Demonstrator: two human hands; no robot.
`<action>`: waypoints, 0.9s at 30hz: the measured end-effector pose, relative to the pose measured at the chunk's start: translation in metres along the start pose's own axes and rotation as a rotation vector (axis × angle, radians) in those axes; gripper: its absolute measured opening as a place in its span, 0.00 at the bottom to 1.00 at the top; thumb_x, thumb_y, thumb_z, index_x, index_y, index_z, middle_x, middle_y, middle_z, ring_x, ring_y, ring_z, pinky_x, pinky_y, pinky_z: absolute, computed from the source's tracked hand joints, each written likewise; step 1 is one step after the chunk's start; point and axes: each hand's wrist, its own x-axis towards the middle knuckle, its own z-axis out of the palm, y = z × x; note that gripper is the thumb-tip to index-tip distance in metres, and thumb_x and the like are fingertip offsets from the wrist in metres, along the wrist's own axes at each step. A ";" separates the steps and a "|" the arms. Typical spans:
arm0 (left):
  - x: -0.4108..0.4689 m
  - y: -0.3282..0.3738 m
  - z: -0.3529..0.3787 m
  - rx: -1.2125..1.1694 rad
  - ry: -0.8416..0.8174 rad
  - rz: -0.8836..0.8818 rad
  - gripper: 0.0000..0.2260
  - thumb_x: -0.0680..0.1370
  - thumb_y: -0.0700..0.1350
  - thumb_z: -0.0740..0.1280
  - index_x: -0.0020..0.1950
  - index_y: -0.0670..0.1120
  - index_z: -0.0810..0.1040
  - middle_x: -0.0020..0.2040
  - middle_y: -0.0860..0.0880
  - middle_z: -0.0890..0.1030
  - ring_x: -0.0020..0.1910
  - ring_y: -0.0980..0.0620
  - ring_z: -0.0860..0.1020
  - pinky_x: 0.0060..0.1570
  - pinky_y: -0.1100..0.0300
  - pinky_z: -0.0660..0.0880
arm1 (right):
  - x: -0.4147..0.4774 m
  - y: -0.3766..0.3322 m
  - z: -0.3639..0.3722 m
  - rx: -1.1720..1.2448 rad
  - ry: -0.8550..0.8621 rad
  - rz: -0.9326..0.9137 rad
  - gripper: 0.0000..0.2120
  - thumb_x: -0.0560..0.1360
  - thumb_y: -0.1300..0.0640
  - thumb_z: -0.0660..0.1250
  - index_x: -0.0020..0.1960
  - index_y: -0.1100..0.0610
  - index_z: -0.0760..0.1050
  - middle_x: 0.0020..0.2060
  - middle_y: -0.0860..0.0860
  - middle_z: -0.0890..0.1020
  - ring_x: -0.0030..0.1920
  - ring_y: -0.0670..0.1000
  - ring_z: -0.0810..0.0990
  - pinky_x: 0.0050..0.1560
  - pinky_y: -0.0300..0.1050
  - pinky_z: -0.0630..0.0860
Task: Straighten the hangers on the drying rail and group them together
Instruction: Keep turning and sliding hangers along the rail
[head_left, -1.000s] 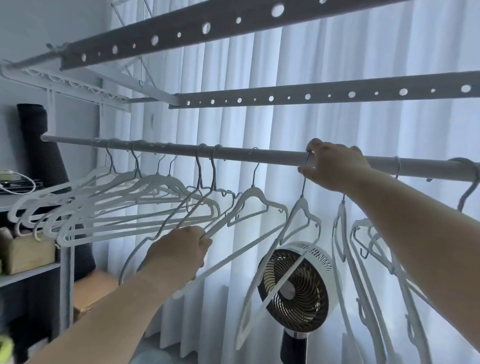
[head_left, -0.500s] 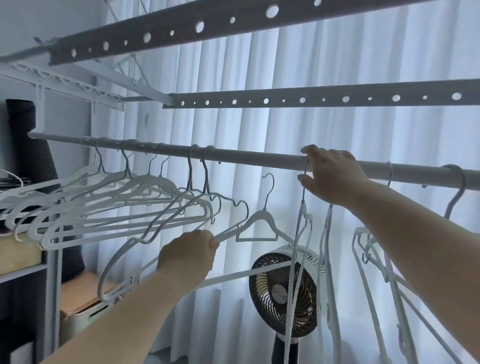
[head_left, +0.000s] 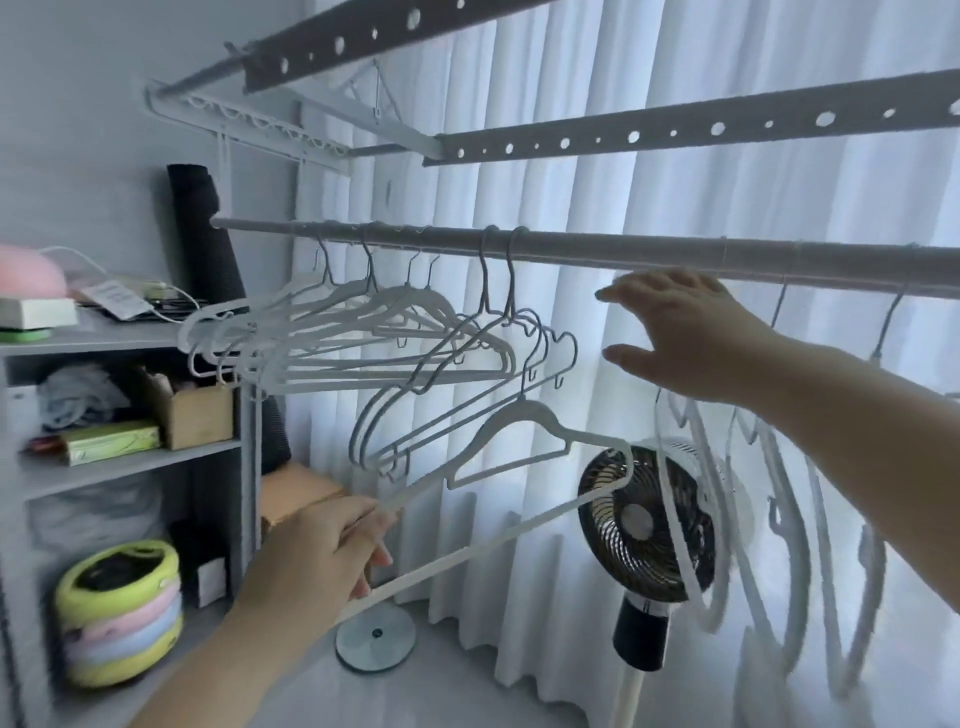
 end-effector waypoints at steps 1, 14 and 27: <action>-0.007 -0.003 -0.007 -0.002 0.005 0.010 0.12 0.76 0.44 0.62 0.35 0.54 0.77 0.31 0.63 0.80 0.22 0.59 0.75 0.22 0.72 0.68 | 0.000 -0.009 0.000 0.037 -0.048 -0.001 0.30 0.75 0.48 0.60 0.73 0.51 0.54 0.73 0.51 0.61 0.72 0.53 0.59 0.72 0.47 0.53; -0.062 -0.097 -0.127 -0.057 -0.169 -0.073 0.09 0.73 0.47 0.66 0.33 0.53 0.80 0.33 0.57 0.82 0.28 0.58 0.77 0.29 0.71 0.70 | 0.010 -0.146 0.012 0.724 -0.522 0.014 0.12 0.75 0.59 0.62 0.35 0.53 0.79 0.25 0.43 0.83 0.24 0.41 0.80 0.25 0.32 0.76; -0.093 -0.143 -0.149 -0.071 0.112 -0.053 0.11 0.70 0.49 0.63 0.50 0.48 0.78 0.50 0.53 0.75 0.55 0.53 0.69 0.57 0.59 0.64 | -0.012 -0.255 0.037 1.220 -0.543 0.378 0.13 0.76 0.59 0.61 0.35 0.63 0.74 0.24 0.50 0.82 0.21 0.47 0.79 0.24 0.37 0.77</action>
